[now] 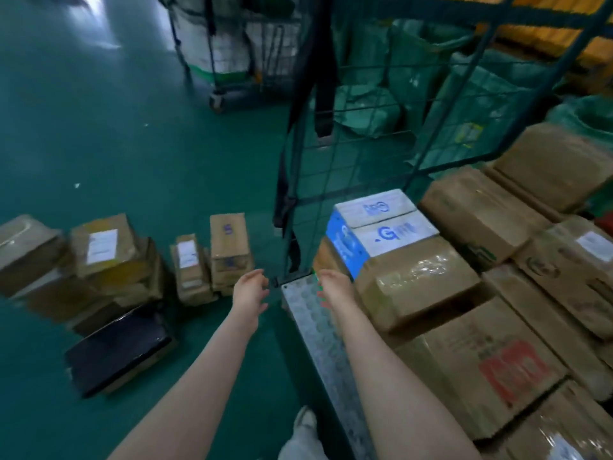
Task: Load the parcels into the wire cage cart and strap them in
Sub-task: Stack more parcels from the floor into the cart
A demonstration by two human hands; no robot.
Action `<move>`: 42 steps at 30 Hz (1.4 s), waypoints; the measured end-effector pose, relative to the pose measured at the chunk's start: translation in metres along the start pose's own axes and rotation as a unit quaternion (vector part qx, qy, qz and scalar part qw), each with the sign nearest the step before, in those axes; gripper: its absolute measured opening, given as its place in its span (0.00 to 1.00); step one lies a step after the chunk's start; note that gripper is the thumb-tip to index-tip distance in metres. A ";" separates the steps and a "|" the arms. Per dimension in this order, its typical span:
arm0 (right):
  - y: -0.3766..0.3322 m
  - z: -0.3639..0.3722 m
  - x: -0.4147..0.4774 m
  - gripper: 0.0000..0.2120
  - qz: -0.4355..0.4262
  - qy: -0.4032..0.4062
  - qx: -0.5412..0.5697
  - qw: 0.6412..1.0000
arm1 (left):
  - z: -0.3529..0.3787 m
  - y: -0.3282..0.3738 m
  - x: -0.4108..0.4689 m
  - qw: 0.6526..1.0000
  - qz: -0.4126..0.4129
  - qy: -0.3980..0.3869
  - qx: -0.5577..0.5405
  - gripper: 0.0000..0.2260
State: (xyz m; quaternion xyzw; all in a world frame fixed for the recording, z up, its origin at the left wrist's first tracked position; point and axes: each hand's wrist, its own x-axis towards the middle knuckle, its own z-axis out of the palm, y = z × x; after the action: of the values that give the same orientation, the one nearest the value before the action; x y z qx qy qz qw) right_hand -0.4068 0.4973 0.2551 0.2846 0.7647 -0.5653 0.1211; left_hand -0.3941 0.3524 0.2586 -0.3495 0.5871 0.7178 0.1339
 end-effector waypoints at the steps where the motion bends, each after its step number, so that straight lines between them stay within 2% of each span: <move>1: -0.006 0.015 0.008 0.14 0.000 -0.016 -0.015 1.000 | -0.011 0.002 0.011 1.000 -0.006 0.013 -0.014 0.15; 6: -0.028 0.062 0.039 0.15 0.026 -0.056 -0.038 0.997 | -0.037 0.016 0.047 0.997 -0.024 0.049 -0.045 0.12; 10: -0.056 0.102 0.071 0.14 0.038 -0.099 -0.065 0.992 | -0.054 0.038 0.093 0.994 -0.034 0.086 -0.055 0.14; 15: -0.087 0.151 0.114 0.15 0.038 -0.136 -0.112 0.984 | -0.066 0.066 0.141 0.991 -0.044 0.119 -0.041 0.14; 20: -0.102 0.205 0.146 0.14 0.028 -0.183 -0.131 0.974 | -0.088 0.096 0.188 0.989 -0.009 0.150 0.005 0.14; 24: -0.101 0.258 0.165 0.13 0.054 -0.210 -0.131 0.967 | -0.120 0.101 0.228 0.987 -0.033 0.156 0.037 0.14; 31: -0.078 0.377 0.233 0.17 0.068 -0.262 -0.142 0.952 | -0.187 0.101 0.349 0.982 -0.074 0.146 0.092 0.15; 39: 0.007 0.513 0.335 0.21 0.061 -0.235 -0.208 0.948 | -0.224 0.040 0.502 0.970 -0.173 0.107 0.131 0.18; 42: 0.038 0.542 0.368 0.21 0.055 -0.222 -0.223 0.948 | -0.233 0.013 0.544 0.970 -0.173 0.074 0.151 0.18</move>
State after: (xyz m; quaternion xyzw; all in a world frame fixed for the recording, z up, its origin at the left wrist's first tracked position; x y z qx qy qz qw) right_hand -0.7571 0.1087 -0.1415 0.1593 0.8079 -0.4220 0.3792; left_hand -0.7129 0.0118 -0.1053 -0.4736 0.6275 0.5590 0.2636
